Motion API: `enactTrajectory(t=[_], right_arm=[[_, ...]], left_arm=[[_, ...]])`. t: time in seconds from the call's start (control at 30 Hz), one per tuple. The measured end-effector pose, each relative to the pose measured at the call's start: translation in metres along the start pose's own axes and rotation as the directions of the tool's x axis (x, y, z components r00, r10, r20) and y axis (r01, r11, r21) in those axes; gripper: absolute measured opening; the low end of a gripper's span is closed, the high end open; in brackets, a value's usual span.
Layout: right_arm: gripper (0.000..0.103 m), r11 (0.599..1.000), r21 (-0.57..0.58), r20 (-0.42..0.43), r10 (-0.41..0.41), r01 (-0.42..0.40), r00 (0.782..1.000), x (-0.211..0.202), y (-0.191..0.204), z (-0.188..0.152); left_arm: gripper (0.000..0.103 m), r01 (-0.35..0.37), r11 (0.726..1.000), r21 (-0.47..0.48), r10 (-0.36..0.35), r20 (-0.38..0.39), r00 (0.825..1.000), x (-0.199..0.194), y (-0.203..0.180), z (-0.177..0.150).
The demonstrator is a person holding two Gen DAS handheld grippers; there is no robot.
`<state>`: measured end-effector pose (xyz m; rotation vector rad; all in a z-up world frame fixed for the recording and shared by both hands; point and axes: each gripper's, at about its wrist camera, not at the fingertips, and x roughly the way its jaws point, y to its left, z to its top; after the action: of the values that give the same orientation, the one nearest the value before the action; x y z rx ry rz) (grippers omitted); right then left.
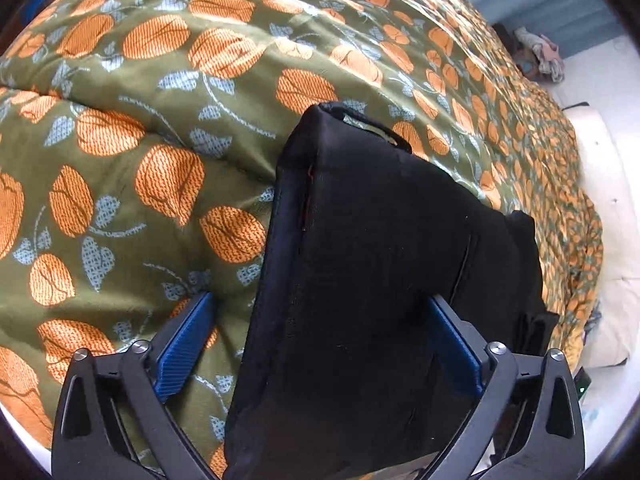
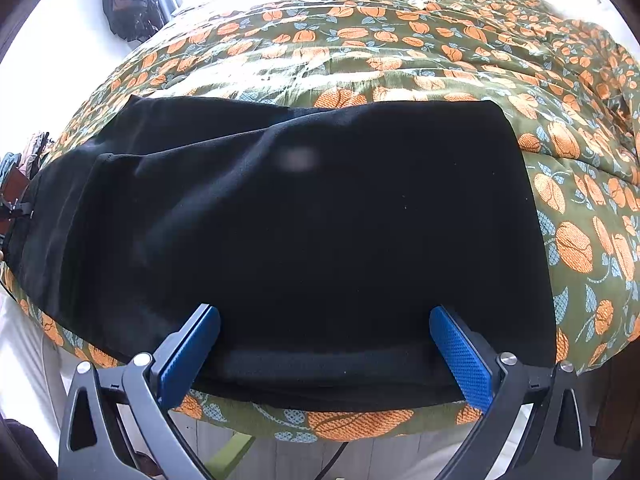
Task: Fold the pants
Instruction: 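Grasp the trouser end with the left tool and fold it over the body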
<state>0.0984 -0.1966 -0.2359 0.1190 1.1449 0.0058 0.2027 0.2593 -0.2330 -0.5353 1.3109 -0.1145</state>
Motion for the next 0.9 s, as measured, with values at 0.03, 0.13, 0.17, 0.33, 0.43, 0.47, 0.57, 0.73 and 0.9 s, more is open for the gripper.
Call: enactTrajectory(t=[0.03, 0.13, 0.17, 0.33, 0.43, 0.47, 0.57, 0.73, 0.9], right_arm=[[0.103, 1.000, 0.000, 0.000, 0.000, 0.000, 1.000, 0.000, 0.000, 0.000], [0.103, 1.000, 0.000, 0.006, 0.001, -0.001, 1.000, 0.000, -0.001, -0.001], [0.103, 1.000, 0.000, 0.011, 0.001, -0.001, 1.000, 0.000, -0.001, -0.001], [0.103, 1.000, 0.003, 0.036, -0.004, 0.004, 0.999, 0.000, 0.000, -0.003], [0.103, 1.000, 0.000, 0.041, -0.007, 0.007, 0.999, -0.001, 0.001, -0.004], [0.103, 1.000, 0.000, 0.041, -0.004, 0.004, 0.999, -0.001, 0.000, -0.004], [0.103, 1.000, -0.001, 0.042, 0.003, -0.003, 0.999, -0.002, -0.001, -0.004], [0.103, 1.000, 0.006, 0.047, -0.008, 0.007, 0.999, -0.001, 0.000, -0.004], [0.103, 1.000, 0.013, 0.046, -0.008, 0.008, 0.999, -0.002, 0.001, -0.004]], left_arm=[[0.102, -0.007, 1.000, 0.012, 0.007, -0.019, 1.000, 0.002, -0.005, -0.003], [0.094, -0.048, 0.996, 0.071, 0.053, -0.076, 0.996, 0.002, -0.021, -0.006], [0.072, -0.056, 0.994, 0.092, 0.063, -0.074, 0.995, -0.002, -0.026, -0.007], [0.028, -0.147, 0.986, 0.081, 0.149, -0.021, 0.989, -0.032, -0.041, -0.017], [0.019, -0.129, 0.991, 0.038, 0.129, 0.019, 0.991, -0.054, -0.047, -0.022], [0.016, -0.055, 0.998, 0.016, 0.054, 0.030, 0.998, -0.066, -0.054, -0.025], [0.015, 0.053, 0.997, 0.055, -0.057, 0.074, 0.996, -0.100, -0.087, -0.035], [0.014, 0.116, 0.957, 0.267, -0.146, 0.097, 0.985, -0.123, -0.187, -0.069], [0.015, 0.106, 0.908, 0.405, -0.139, 0.053, 0.989, -0.065, -0.276, -0.098]])
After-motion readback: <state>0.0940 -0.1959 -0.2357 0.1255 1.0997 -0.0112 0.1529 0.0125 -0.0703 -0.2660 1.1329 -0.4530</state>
